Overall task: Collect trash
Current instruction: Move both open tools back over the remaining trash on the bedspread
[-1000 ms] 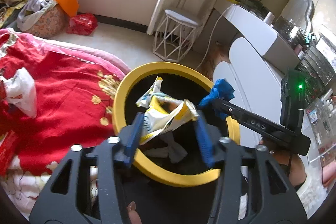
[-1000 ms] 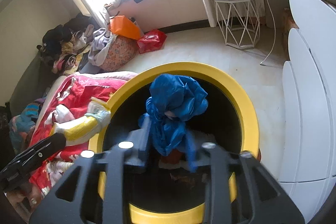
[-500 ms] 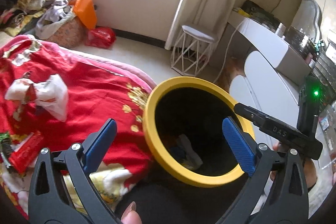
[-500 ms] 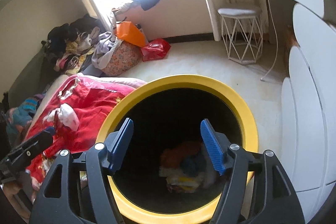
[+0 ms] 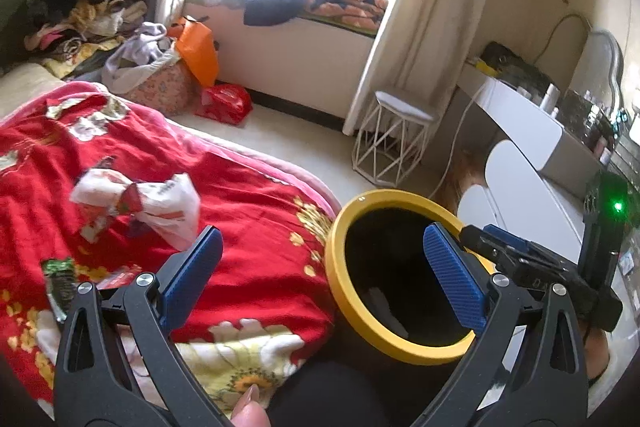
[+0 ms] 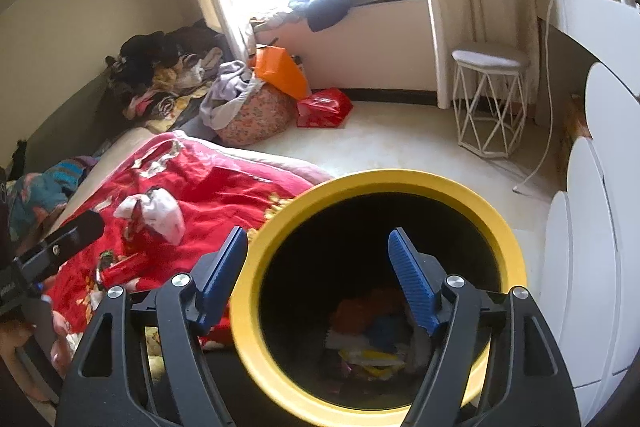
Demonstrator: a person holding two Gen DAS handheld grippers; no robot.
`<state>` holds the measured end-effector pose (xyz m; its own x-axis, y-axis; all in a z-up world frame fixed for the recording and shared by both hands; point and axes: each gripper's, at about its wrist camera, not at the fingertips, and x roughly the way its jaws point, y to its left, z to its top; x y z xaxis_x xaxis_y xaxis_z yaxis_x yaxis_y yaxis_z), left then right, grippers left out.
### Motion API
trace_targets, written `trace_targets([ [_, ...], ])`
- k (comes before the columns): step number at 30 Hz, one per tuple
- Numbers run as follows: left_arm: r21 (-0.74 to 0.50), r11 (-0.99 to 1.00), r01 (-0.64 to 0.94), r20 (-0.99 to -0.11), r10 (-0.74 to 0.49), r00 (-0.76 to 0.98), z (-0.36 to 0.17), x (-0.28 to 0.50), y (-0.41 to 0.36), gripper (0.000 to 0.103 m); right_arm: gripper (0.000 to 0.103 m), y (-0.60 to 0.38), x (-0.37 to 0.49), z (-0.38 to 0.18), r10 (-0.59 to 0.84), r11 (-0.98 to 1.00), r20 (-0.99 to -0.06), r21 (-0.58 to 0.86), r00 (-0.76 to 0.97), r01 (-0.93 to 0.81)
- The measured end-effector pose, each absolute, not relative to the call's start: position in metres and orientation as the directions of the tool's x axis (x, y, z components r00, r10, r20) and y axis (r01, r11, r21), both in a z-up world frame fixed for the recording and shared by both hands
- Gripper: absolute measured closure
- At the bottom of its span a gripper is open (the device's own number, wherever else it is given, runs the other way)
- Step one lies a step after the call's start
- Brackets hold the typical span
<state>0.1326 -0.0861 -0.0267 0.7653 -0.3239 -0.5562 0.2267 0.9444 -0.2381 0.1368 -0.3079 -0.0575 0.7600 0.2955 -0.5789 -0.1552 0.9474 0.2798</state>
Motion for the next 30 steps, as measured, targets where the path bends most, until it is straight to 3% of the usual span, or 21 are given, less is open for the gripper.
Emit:
trace_targets([
  [30,-0.271,0.961,0.056,-0.5,-0.191,0.845,-0.007,0.108,0.013,0.011,0.025,-0.176,0.134,-0.035,0.432,0.893,-0.583,0.172,0.688,-0.415],
])
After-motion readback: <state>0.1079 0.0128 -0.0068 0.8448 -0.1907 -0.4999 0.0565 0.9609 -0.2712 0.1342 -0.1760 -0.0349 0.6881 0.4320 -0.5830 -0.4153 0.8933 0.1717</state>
